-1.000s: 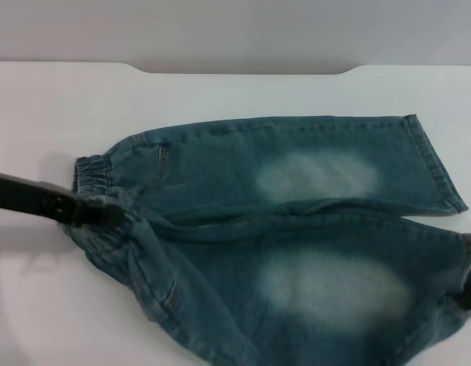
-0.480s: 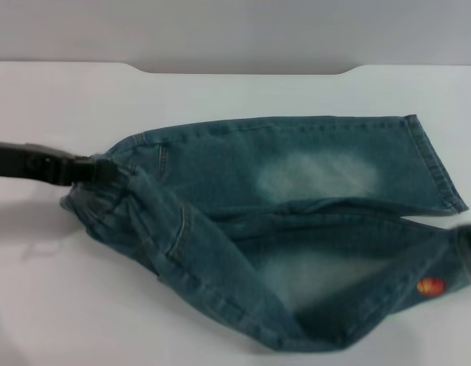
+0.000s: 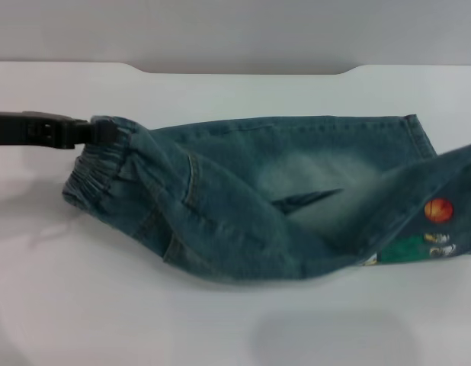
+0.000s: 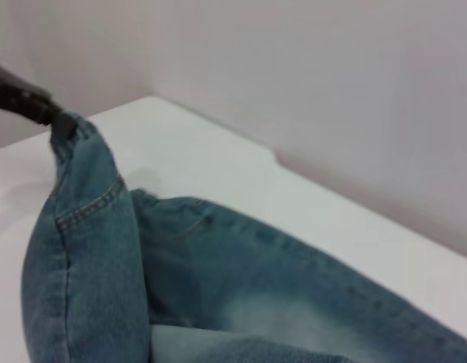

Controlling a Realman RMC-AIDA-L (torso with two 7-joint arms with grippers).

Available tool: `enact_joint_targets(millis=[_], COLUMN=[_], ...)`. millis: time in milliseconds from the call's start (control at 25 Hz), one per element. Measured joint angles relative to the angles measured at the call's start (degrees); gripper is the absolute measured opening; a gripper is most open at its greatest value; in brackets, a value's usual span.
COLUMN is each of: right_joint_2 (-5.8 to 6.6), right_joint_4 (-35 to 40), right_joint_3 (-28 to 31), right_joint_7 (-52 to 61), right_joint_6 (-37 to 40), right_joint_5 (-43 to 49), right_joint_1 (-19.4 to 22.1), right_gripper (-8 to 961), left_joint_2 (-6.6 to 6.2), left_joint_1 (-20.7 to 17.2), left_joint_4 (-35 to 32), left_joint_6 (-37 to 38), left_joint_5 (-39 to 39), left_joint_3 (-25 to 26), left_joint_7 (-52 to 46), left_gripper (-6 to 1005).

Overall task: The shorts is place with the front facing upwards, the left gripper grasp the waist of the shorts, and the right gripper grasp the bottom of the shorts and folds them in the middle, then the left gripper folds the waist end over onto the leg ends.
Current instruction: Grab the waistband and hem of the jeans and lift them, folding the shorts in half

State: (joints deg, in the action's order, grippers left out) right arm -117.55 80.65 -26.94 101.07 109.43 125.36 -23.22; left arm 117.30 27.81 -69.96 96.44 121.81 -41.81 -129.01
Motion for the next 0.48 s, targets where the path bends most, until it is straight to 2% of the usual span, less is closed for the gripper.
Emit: enact_joint_targets(millis=[480], right_joint_2=[-0.36], right_joint_4=[-0.41], right_joint_3=[2.4], right_joint_7=[-0.44], right_joint_6=[-6.64], right_joint_5=[-4.33], right_joint_1=[1.33], right_gripper=[16], left_joint_2=[-0.08], left_joint_1=[-1.04], left_joint_4=[0.44], left_joint_6=[-8.09], left_joint_5=[0.4], left_joint_3=[-0.02], left_joint_7=[-0.75], left_gripper=[146])
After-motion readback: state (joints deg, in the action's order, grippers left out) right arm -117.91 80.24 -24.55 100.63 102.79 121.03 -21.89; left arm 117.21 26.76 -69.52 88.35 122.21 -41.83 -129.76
